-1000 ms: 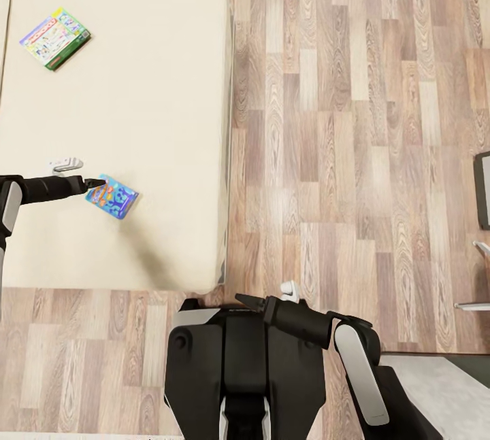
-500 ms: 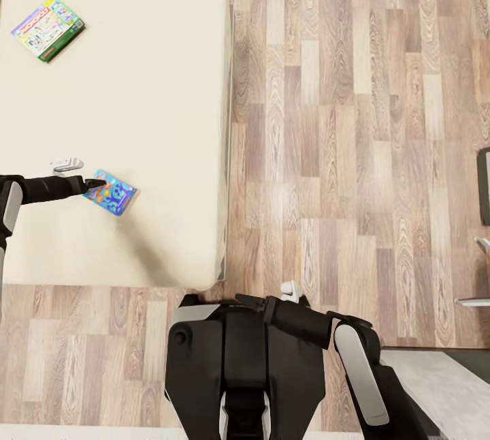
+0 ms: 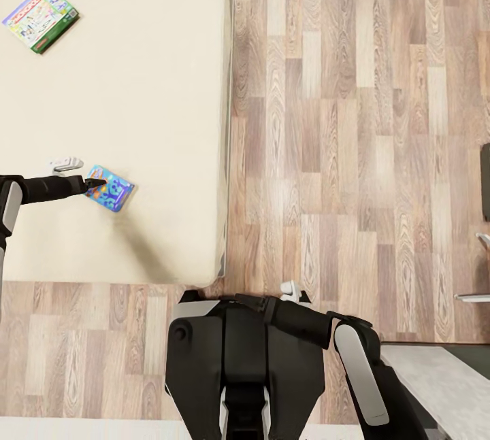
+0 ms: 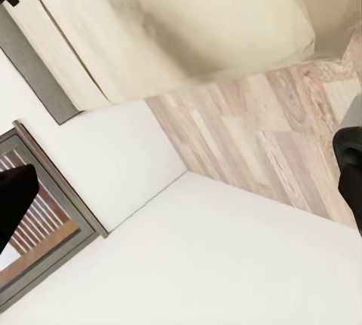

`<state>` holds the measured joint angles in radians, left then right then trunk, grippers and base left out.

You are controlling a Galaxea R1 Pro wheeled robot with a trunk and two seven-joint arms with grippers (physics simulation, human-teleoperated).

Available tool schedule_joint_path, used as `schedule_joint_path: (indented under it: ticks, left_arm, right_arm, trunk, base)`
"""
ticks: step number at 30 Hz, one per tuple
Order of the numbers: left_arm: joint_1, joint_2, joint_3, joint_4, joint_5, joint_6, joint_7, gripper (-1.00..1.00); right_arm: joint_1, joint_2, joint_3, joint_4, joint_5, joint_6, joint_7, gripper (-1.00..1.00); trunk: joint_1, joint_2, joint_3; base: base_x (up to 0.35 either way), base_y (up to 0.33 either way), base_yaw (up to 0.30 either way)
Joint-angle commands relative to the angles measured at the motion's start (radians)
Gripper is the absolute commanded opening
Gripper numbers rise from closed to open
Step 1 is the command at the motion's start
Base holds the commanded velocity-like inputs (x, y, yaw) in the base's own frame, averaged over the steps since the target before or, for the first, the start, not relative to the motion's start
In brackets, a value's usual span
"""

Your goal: Put all the toys in the child's room - the three board games (two on the bed and one on the table), the two jigsaw puzzles on the table, and the tennis ball on the table - inside the toy box on the table in the child's room.

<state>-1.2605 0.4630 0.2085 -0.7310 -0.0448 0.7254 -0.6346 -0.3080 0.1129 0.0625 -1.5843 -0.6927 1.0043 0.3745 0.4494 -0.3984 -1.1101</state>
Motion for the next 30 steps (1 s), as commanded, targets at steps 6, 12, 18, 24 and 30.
schedule_joint_path:
  ticks: [6,12,18,24,30]
  left_arm:
    - [0.000,0.000,0.003,-0.001,-0.005,0.006,-0.007,1.00]
    - [0.000,0.000,0.003,-0.001,-0.005,0.006,-0.007,1.00]
    - [0.000,0.000,0.001,-0.001,-0.007,0.006,-0.007,1.00]
    - [0.000,-0.001,0.000,-0.001,-0.009,0.006,-0.007,1.00]
    - [0.000,-0.001,-0.001,-0.001,-0.009,0.004,-0.007,1.00]
  right_arm:
    - [0.000,0.001,-0.001,0.000,0.009,0.004,0.009,1.00]
    - [0.000,0.001,-0.001,0.000,0.009,0.004,0.009,1.00]
    - [0.000,0.001,-0.001,0.000,0.009,0.004,0.009,1.00]
    - [0.000,0.001,-0.001,0.000,0.009,0.004,0.009,1.00]
    - [0.000,0.001,-0.001,0.000,0.009,0.004,0.009,1.00]
  trunk:
    - [0.001,-0.002,-0.003]
    - [0.001,-0.002,-0.003]
    - [0.001,-0.002,-0.005]
    - [0.001,-0.002,-0.006]
    - [0.001,-0.002,-0.006]
  base:
    - [0.000,0.000,0.000]
    - [0.000,0.000,0.000]
    - [0.000,0.000,0.000]
    - [0.000,-0.015,0.000]
    - [0.000,-0.164,0.000]
